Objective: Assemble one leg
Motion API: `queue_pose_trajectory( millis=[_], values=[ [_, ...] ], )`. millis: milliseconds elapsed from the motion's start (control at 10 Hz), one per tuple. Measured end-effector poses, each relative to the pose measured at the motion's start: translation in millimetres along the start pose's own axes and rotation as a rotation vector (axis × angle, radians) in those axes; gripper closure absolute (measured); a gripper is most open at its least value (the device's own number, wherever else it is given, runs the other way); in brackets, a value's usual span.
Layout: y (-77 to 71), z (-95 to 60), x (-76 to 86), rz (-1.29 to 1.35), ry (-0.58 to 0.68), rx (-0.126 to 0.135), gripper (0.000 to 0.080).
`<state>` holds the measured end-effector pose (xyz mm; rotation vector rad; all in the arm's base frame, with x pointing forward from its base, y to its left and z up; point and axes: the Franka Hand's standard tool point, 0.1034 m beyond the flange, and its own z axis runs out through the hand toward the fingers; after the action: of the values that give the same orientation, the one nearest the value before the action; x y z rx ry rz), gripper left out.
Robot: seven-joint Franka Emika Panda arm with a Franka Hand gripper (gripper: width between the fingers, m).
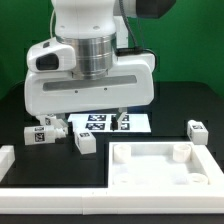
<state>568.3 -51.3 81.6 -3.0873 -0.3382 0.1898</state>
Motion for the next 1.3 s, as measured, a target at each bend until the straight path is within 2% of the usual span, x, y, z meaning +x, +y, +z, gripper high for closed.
queue_pose_trajectory(
  millis=[100,200,300,400,500,700,800,900,1000,1100,1300],
  values=[
    [0.4,1.1,-2.0,-0.068,-0.008,-0.008,0.0150],
    [1.0,2.7,-7.1,-0.136,-0.026,-0.032,0.0150],
    [0.7,4.7,-15.4,-0.210,-0.024,-0.052,0.0150],
    [-2.9,14.2,-30.8,-0.223,-0.018,-0.065,0.0150],
    [-4.6,16.2,-34.1,-0.217,-0.034,-0.056,0.0150],
    [-4.2,18.0,-34.3,-0.213,-0.038,-0.055,0.0150],
    [-6.9,27.1,-46.9,-0.173,-0.109,-0.036,0.0150],
    [-9.5,40.0,-60.8,-0.172,-0.181,-0.044,0.0150],
    [-12.3,46.5,-73.9,-0.173,-0.248,-0.050,0.0150],
    [-14.9,46.5,-83.2,-0.154,-0.311,-0.048,0.0150],
    [-20.1,46.9,-81.6,-0.146,-0.439,-0.040,0.0150]
  ],
)
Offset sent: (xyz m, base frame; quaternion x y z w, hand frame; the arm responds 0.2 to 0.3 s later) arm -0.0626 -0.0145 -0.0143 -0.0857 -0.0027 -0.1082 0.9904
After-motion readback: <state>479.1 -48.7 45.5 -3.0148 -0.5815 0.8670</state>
